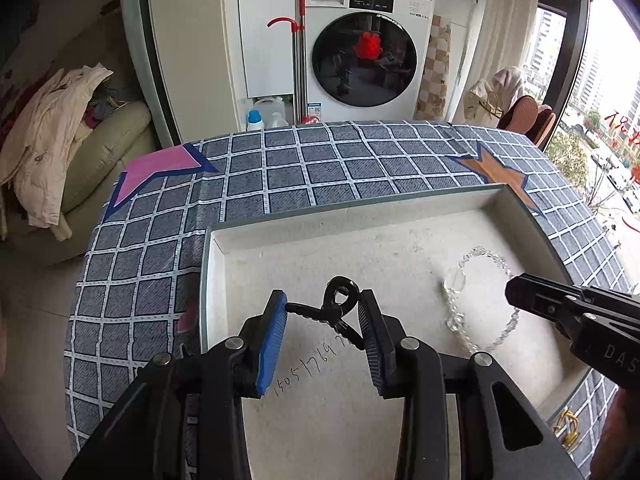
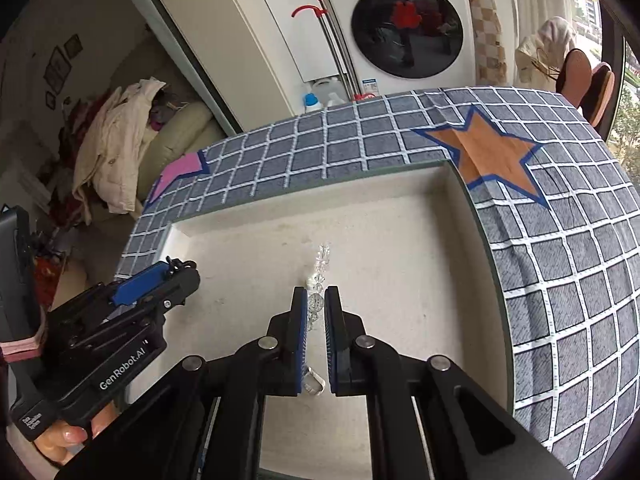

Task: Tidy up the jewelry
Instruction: 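Carry both items into the green tray and open both tools to release, then withdraw both tools from the tray toward the coil hair ties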

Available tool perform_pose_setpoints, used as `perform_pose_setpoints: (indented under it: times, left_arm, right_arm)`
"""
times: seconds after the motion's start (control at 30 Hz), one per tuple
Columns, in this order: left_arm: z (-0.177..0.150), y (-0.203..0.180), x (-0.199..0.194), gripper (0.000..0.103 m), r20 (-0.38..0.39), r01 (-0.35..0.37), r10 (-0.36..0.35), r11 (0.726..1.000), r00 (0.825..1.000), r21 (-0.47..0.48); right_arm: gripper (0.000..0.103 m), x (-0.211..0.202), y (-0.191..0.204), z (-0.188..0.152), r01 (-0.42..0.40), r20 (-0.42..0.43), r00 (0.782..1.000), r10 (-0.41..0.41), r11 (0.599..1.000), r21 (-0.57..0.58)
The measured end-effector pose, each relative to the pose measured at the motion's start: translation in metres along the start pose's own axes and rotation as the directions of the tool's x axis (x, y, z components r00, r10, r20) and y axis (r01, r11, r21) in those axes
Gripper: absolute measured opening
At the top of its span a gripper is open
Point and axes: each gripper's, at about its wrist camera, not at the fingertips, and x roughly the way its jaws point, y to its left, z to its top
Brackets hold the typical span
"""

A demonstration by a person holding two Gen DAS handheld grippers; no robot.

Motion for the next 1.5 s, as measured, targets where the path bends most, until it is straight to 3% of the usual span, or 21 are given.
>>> perform_pose_setpoints:
  times: [0.33,0.37,0.4,0.47,0.5,0.57,0.67,1.0,1.37,1.5]
  left_arm:
    - [-0.008,-0.008,0.022,0.057,-0.058,-0.092,0.095,0.995,0.994,0.044]
    - [-0.008,-0.009,0.022,0.059,-0.056,-0.107,0.11,0.993,0.992,0.055]
    - [-0.009,-0.01,0.021,0.069,-0.052,-0.116,0.12,0.991,0.991,0.065]
    - [-0.009,-0.011,0.017,0.077,-0.03,-0.12,0.122,0.991,0.992,0.064]
    - [-0.008,-0.011,0.015,0.085,-0.022,-0.121,0.122,0.991,0.992,0.061]
    - [-0.007,-0.01,0.012,0.097,-0.019,-0.119,0.12,0.991,0.993,0.057]
    - [-0.007,-0.011,0.008,0.097,-0.014,-0.12,0.121,0.991,0.993,0.058]
    - [-0.01,0.001,-0.044,0.103,0.063,-0.075,0.075,0.997,0.995,-0.004]
    - [-0.052,0.013,-0.105,0.103,0.073,0.011,-0.01,1.0,0.997,-0.013]
    - [-0.074,0.013,-0.121,0.103,0.077,-0.022,0.023,1.0,0.997,-0.015]
  right_arm:
    - [0.01,0.011,-0.027,-0.014,0.104,-0.027,0.994,-0.104,0.994,0.016]
    - [0.01,0.013,-0.027,-0.016,0.113,-0.031,0.993,-0.112,0.993,0.015]
    - [0.011,0.013,-0.027,-0.017,0.113,-0.032,0.993,-0.113,0.993,0.013]
    - [0.027,0.011,-0.026,-0.017,0.108,-0.03,0.994,-0.107,0.994,0.012]
    - [0.046,0.009,-0.026,-0.017,0.104,-0.029,0.994,-0.103,0.995,0.014]
    - [0.05,0.003,-0.024,-0.019,0.092,-0.01,0.996,-0.092,0.996,0.012]
    - [0.051,-0.01,-0.02,-0.018,0.083,0.02,0.996,-0.083,0.996,0.012]
    - [0.082,-0.064,-0.014,-0.022,-0.003,0.123,0.992,-0.005,0.998,0.061]
    - [0.088,-0.123,-0.008,-0.051,-0.081,0.237,0.97,0.063,0.995,0.067]
    - [0.088,-0.14,-0.006,-0.067,-0.084,0.273,0.96,0.068,0.995,0.048]
